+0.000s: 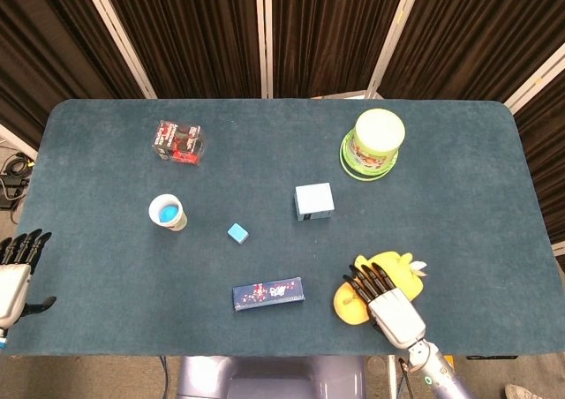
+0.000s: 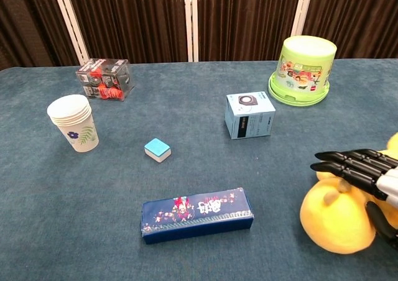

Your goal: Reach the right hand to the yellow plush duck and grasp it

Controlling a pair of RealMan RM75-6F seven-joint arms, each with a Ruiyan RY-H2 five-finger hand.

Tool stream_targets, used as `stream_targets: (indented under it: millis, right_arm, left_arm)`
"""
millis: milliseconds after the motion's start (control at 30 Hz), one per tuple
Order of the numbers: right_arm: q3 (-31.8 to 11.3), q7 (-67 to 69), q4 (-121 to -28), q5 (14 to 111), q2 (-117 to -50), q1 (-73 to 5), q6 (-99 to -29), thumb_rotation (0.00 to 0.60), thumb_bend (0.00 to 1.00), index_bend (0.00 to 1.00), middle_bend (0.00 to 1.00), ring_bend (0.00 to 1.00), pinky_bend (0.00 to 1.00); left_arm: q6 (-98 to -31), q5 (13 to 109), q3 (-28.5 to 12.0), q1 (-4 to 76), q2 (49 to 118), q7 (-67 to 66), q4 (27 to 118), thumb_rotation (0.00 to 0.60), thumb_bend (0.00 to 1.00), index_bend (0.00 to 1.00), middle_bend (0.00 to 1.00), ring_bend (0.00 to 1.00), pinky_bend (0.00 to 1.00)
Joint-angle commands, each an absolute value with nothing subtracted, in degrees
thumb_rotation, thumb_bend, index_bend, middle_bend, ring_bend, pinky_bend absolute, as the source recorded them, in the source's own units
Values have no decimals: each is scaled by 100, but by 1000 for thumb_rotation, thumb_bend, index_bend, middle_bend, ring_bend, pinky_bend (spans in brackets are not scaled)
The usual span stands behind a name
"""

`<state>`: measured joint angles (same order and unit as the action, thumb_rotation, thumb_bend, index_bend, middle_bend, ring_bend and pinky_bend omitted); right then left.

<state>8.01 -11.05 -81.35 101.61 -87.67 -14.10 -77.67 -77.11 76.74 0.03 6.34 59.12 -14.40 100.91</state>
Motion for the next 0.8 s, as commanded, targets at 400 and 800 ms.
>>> stream_targets:
  millis: [400, 800]
  right_arm:
    - [744, -995, -8492, 10639, -8034, -1197, -8793, 600, 530, 0, 0, 0, 0]
    - [201, -386, -8105, 9746, -7476, -692, -9546, 600, 374, 0, 0, 0, 0]
  left_arm:
    - [-7876, 7865, 9, 580, 5912, -1274, 10046, 600, 161, 0, 0, 0, 0]
    - [-8096, 8163, 45, 504, 5911, -1137, 10012, 600, 159, 0, 0, 0, 0]
